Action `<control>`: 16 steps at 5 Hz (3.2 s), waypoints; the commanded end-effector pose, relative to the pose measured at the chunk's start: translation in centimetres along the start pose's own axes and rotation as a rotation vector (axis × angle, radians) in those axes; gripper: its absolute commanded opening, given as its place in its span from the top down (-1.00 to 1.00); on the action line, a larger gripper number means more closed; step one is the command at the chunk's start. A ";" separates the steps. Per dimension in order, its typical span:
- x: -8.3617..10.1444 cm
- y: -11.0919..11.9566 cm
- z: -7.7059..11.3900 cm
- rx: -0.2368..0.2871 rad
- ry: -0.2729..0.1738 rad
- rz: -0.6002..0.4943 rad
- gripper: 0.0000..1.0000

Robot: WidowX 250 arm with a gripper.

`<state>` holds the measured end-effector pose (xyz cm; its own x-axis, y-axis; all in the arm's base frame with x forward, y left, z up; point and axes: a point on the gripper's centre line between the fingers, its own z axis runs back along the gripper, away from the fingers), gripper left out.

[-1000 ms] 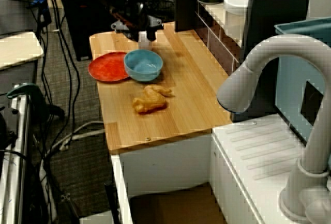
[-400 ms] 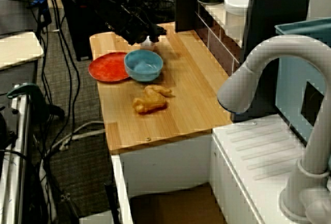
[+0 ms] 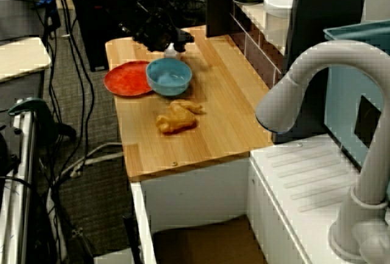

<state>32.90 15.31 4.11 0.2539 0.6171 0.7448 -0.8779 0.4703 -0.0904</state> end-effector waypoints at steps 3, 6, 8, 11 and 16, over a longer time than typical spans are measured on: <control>1.3 0.0 1.3 -0.004 0.097 0.038 -1.00; 3.5 1.1 1.2 -0.033 0.277 0.123 -1.00; 3.8 1.3 1.0 -0.044 0.337 0.127 -1.00; 3.8 1.6 1.6 -0.161 0.531 0.081 -1.00; 2.6 1.7 5.5 -0.310 0.600 -0.082 -1.00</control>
<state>29.43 13.98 7.67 0.5807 0.7850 0.2157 -0.7295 0.6194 -0.2901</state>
